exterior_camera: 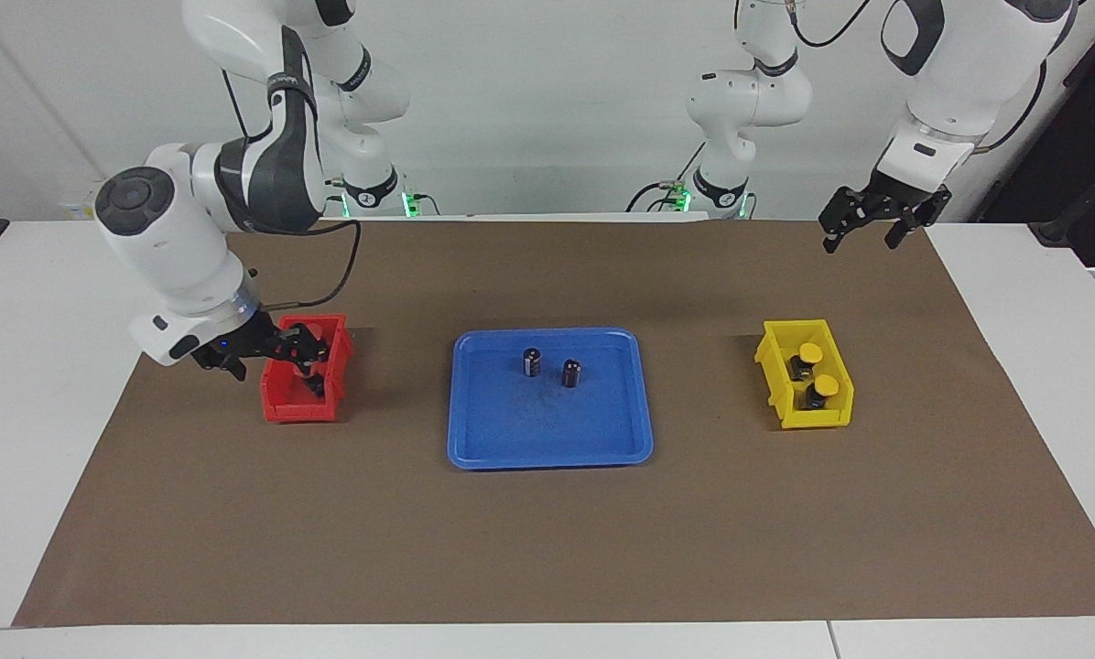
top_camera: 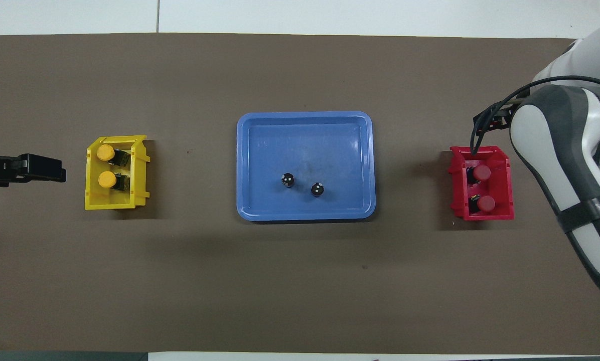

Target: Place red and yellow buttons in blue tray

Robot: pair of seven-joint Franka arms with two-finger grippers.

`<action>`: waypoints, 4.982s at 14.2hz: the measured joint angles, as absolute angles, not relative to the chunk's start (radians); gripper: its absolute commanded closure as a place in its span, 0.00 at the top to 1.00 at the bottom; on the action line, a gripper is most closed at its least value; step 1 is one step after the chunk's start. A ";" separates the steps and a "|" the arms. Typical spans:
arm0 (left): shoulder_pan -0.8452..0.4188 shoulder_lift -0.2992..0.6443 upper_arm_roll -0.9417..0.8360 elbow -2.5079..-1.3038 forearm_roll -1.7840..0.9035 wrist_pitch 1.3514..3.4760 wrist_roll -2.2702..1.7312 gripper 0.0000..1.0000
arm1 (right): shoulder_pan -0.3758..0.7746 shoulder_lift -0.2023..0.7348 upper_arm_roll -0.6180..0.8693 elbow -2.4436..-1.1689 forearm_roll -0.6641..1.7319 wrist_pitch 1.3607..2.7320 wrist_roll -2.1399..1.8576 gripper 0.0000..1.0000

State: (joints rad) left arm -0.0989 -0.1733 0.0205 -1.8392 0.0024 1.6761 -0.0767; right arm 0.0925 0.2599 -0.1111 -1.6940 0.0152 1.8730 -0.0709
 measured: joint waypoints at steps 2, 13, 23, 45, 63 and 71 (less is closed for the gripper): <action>-0.099 -0.173 0.021 -1.840 0.002 1.676 -0.077 1.00 | 0.091 0.254 -0.112 -1.732 0.016 1.880 -0.071 0.76; -0.092 -0.174 0.024 -1.841 0.002 1.676 -0.078 1.00 | 0.091 0.182 -0.111 -1.994 0.017 2.092 -0.088 0.67; -0.088 -0.174 0.024 -1.841 0.002 1.676 -0.078 1.00 | 0.088 0.135 -0.110 -2.083 0.019 2.184 -0.145 0.64; -0.088 -0.174 0.024 -1.841 0.002 1.676 -0.078 1.00 | 0.119 0.288 -0.041 -1.456 0.054 1.615 0.008 0.04; -0.087 -0.177 0.024 -1.860 0.002 1.700 -0.078 1.00 | 0.420 0.602 0.030 -1.391 0.040 1.968 0.618 0.48; -0.088 -0.090 0.012 -2.151 0.002 2.112 -0.098 0.87 | 0.404 0.563 0.015 -1.336 0.029 1.902 0.613 1.00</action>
